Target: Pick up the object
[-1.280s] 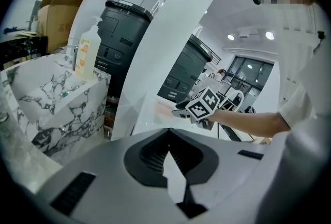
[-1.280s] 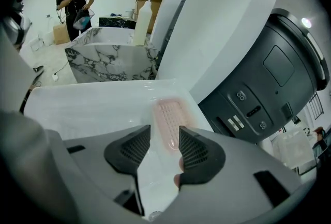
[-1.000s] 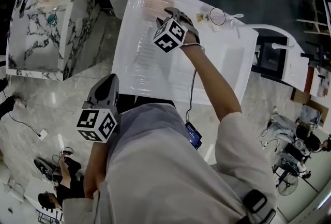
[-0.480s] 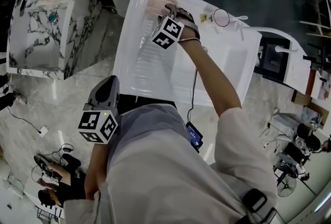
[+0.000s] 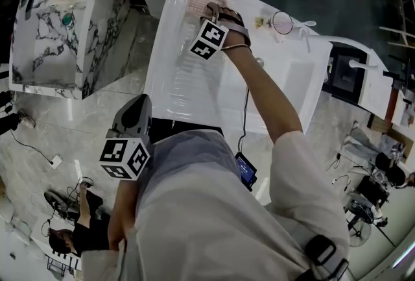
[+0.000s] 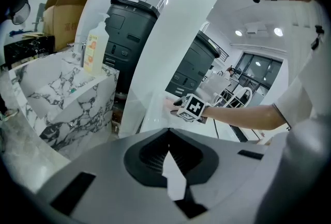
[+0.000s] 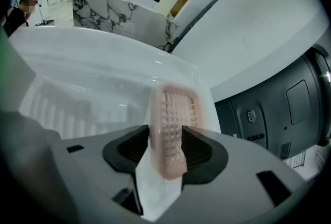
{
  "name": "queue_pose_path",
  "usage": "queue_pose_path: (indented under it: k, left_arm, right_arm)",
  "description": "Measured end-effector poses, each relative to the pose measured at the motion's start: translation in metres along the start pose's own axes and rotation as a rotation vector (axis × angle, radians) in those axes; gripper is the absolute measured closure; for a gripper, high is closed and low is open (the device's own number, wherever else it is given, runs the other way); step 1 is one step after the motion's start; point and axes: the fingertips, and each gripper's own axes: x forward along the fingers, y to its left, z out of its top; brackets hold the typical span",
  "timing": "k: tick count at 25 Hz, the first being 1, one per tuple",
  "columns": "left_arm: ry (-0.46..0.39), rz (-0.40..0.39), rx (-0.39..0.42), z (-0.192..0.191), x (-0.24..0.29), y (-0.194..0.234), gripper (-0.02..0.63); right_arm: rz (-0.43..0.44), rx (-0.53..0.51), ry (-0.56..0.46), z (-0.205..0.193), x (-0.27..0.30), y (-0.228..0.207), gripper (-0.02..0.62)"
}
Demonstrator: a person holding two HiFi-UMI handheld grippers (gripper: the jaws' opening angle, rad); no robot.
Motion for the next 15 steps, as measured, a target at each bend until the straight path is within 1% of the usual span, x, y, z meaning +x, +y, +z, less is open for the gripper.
queue_pose_path:
  k: [5,10,15]
  left_arm:
    - [0.003,0.001,-0.003,-0.0009,-0.0003,0.0023,0.604]
    - [0.004,-0.004,0.003,-0.0010,-0.0010,0.0060,0.604]
    - [-0.003,0.001,-0.002,-0.0009,-0.0055,0.0097,0.604]
  right_arm:
    - [-0.007,-0.024,0.000,0.0010,0.0001,0.0006,0.396]
    - [-0.018,-0.005,0.000,0.0000,-0.0014,0.0007,0.408]
    - [-0.034,-0.027,0.011,-0.0023,-0.0043,0.0028,0.419]
